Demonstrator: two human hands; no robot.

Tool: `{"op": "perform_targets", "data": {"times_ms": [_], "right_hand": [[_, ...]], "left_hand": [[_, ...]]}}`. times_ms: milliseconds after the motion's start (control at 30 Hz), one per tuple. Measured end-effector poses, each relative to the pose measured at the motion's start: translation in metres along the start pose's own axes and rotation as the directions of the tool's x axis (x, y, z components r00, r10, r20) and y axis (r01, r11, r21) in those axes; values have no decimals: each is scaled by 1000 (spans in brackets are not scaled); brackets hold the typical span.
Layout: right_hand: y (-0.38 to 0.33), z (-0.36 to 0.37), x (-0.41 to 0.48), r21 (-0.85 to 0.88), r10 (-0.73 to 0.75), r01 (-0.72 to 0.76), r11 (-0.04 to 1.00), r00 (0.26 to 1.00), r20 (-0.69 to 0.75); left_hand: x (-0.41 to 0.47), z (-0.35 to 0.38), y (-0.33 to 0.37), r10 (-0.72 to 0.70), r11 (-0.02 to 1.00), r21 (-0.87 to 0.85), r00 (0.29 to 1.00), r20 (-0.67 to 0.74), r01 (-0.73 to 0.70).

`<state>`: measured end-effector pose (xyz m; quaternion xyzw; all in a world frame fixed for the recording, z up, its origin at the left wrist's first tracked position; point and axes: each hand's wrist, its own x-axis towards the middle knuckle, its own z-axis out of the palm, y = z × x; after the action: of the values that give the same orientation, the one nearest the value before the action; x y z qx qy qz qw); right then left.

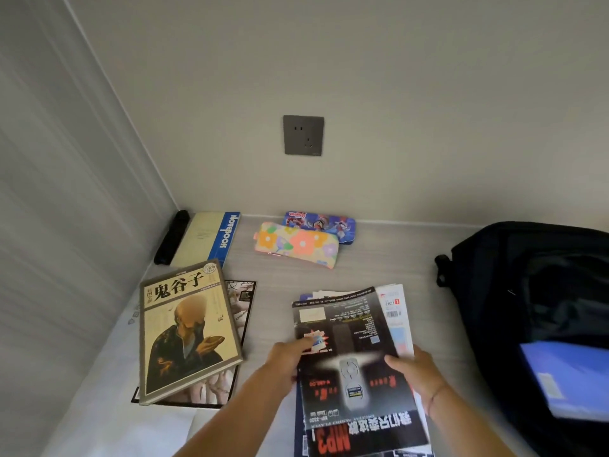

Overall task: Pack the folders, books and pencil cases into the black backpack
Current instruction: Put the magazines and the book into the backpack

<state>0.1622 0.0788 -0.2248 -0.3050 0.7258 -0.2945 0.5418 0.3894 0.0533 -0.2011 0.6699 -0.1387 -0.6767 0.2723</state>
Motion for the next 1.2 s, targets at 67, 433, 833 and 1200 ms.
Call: {"op": "perform_targets", "data": {"times_ms": [67,433,833,1200], "right_hand": [[-2,-1,-2,83,45,-50,995,997,59],[8,-8,-11,256,-105,60,965,980,168],[-72,-28,-28,382,-469,379,843,865,176],[-73,-29,-31,358,-531,421,833,789,308]], "left_hand": [[2,0,4,-8,1000,14,1000,10,8],[-15,-7,-23,185,983,-16,977,110,-184],[-64,-20,43,490,827,179,839,235,-533],[-53,-25,42,540,782,192,799,266,-593]]}}
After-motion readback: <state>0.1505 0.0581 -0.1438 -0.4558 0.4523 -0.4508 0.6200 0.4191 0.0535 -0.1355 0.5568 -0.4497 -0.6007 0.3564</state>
